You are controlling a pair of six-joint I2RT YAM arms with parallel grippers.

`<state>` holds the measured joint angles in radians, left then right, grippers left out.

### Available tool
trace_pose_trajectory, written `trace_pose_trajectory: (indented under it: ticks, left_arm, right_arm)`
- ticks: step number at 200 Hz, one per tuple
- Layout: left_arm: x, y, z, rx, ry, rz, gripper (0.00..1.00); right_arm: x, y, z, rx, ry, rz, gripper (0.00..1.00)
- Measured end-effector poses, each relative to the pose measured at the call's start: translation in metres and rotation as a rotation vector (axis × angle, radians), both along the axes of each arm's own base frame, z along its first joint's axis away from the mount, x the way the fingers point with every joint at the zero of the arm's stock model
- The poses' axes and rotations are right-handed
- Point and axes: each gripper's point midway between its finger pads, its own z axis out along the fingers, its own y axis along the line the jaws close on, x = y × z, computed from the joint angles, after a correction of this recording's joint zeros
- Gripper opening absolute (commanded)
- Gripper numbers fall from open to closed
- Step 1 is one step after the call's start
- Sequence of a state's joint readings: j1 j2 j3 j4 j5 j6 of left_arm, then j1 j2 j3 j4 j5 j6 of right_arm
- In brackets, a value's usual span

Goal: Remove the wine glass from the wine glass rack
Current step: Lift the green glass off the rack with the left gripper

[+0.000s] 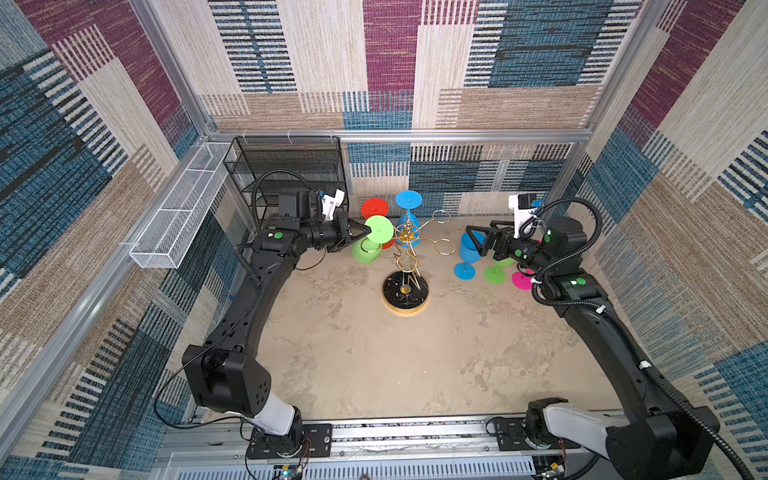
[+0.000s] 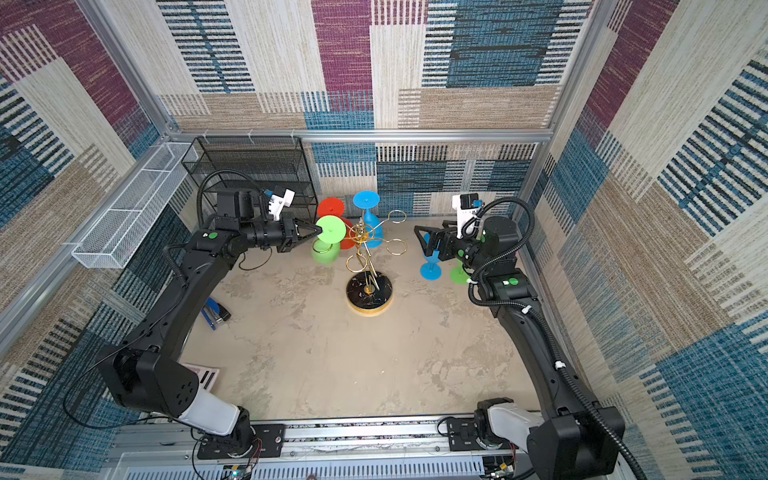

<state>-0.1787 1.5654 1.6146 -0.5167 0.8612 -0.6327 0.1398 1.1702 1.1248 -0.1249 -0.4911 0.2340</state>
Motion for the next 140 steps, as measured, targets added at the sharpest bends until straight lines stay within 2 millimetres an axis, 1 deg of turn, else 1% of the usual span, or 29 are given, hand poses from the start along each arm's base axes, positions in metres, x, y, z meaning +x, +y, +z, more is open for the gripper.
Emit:
trace_pose_trajectory:
  ticks: [42, 75, 140]
  left_arm:
    - [0.004, 0.001, -0.006, 0.014, 0.025, 0.016, 0.0]
    - [0.005, 0.005, -0.006, 0.016, 0.027, 0.025, 0.0]
    - [0.002, 0.027, -0.009, 0.015, 0.032, 0.077, 0.0]
  right_arm:
    - [0.0, 0.001, 0.0, 0.001, 0.001, 0.006, 0.99]
    - [-0.001, 0.001, 0.0, 0.001, 0.001, 0.007, 0.99]
    - [0.0, 0.001, 0.0, 0.001, 0.001, 0.007, 0.99]
